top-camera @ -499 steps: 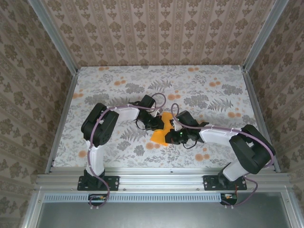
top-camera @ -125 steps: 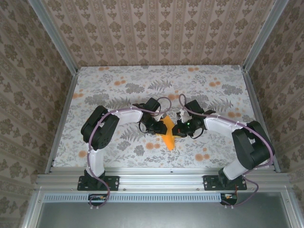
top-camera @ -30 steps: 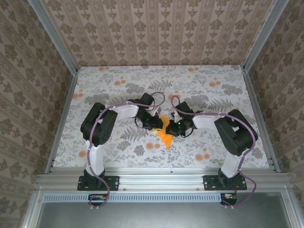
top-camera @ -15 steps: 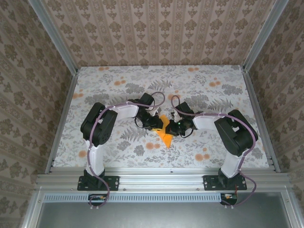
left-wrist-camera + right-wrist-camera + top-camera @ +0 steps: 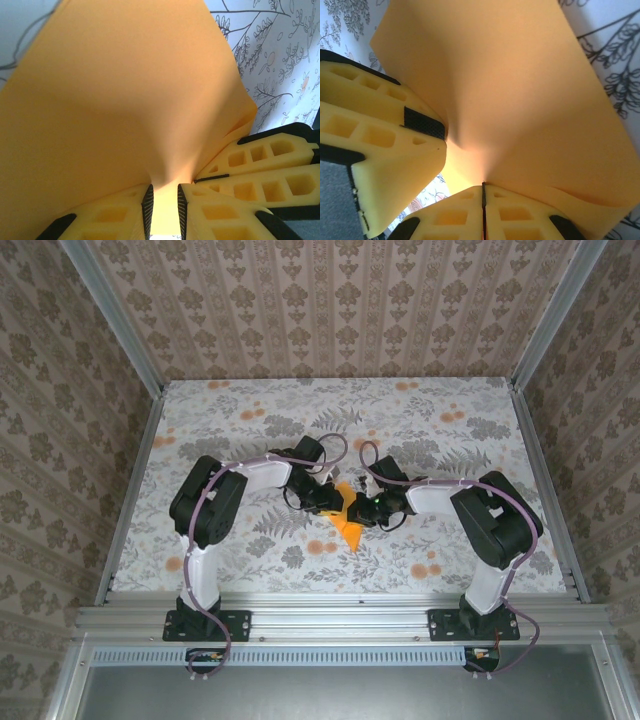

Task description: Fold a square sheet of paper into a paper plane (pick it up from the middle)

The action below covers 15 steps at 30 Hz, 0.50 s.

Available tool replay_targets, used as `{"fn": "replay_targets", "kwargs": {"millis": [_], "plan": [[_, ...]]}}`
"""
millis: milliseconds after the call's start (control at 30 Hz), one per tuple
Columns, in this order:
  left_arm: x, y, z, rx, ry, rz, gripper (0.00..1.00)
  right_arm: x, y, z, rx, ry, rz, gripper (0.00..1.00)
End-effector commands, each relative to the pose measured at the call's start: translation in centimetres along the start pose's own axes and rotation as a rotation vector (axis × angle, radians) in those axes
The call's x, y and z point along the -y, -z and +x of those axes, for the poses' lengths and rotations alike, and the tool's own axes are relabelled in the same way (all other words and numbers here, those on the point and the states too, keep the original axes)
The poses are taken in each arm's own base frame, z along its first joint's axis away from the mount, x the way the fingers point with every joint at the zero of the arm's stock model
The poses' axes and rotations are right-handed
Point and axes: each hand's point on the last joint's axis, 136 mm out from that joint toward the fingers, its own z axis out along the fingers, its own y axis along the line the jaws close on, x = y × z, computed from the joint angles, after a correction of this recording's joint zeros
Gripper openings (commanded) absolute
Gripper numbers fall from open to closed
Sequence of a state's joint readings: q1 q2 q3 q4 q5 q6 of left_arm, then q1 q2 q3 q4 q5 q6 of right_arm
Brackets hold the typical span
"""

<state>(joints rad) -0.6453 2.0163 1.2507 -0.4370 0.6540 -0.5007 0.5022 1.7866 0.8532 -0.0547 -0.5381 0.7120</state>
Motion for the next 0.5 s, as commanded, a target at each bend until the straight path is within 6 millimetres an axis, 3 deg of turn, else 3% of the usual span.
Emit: {"fn": "replay_targets", "kwargs": {"millis": [0,467], "plan": [[-2.2,-1.3,1.5,-0.053,0.034,-0.045,0.25,-0.6,0.2,0.4,-0.002,0.034,-0.025,0.11],[-2.0,-1.1,1.5,-0.048,0.033,-0.043,0.25,1.2,-0.8,1.2,-0.031,0.006,0.023,0.18]]}}
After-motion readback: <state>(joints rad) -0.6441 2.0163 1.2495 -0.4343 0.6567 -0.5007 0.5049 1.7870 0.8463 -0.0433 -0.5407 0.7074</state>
